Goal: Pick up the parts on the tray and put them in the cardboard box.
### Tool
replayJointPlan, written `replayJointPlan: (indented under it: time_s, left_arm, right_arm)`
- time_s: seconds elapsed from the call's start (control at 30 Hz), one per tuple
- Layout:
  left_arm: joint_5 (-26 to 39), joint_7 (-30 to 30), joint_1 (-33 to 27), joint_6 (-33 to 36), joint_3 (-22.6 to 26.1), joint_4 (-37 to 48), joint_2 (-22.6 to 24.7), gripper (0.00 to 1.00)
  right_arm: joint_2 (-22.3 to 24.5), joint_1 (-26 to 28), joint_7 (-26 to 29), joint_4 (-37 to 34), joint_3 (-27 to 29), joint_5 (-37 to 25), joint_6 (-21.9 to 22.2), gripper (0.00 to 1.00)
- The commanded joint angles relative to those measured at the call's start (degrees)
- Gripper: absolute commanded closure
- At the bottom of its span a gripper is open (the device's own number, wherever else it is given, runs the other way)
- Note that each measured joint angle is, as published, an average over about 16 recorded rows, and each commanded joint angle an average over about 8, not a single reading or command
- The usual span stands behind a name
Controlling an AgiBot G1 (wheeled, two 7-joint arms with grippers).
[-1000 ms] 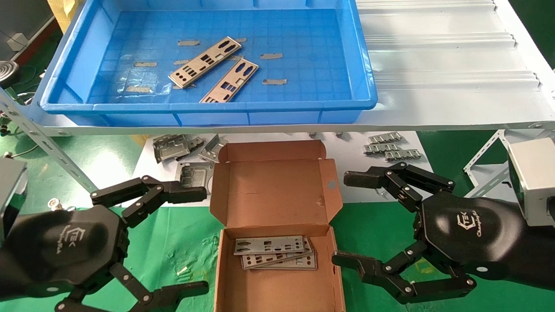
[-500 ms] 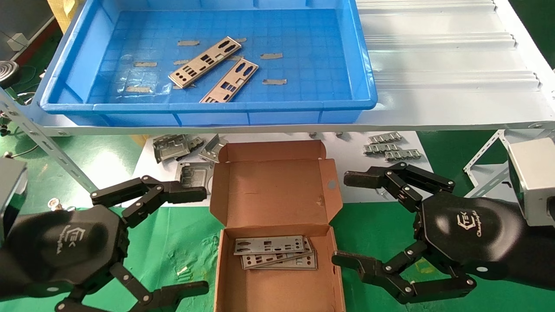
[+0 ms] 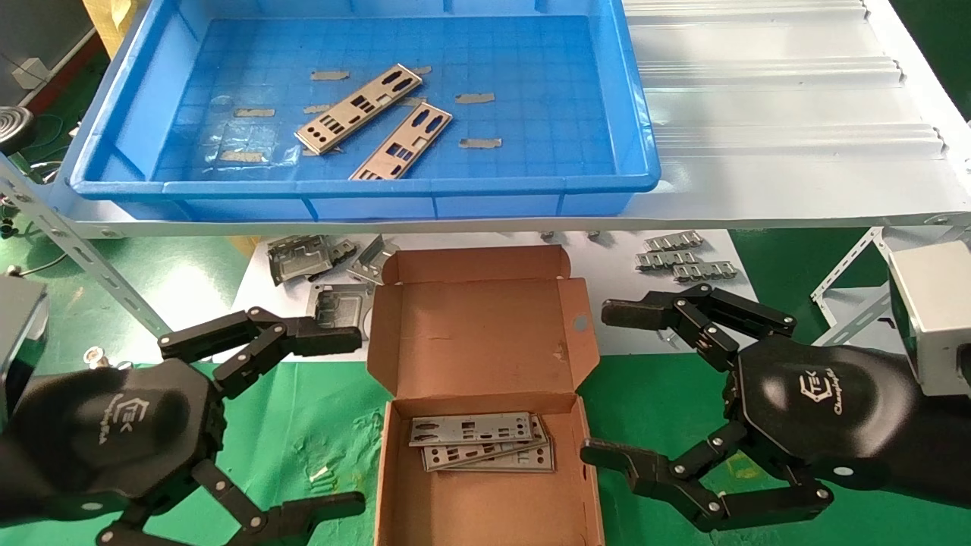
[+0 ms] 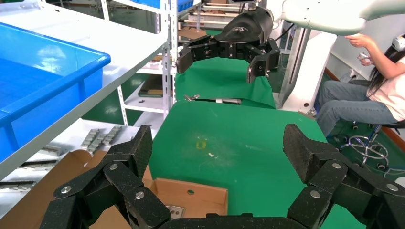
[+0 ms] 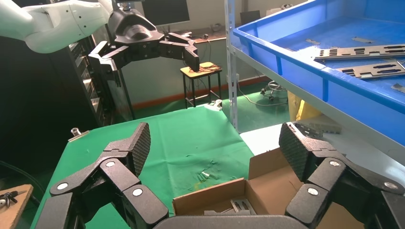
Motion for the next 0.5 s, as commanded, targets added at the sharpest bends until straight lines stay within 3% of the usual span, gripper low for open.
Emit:
replayJointPlan:
  time_s: [0.03, 0.5]
  left_arm:
    - [0.00, 0.00, 0.00, 0.00, 0.00, 0.00, 0.00, 0.00]
    - [0.00, 0.00, 0.00, 0.00, 0.00, 0.00, 0.00, 0.00]
  right_arm:
    - [0.00, 0.00, 0.00, 0.00, 0.00, 0.00, 0.00, 1.00]
    - [0.00, 0.00, 0.00, 0.00, 0.00, 0.00, 0.00, 1.00]
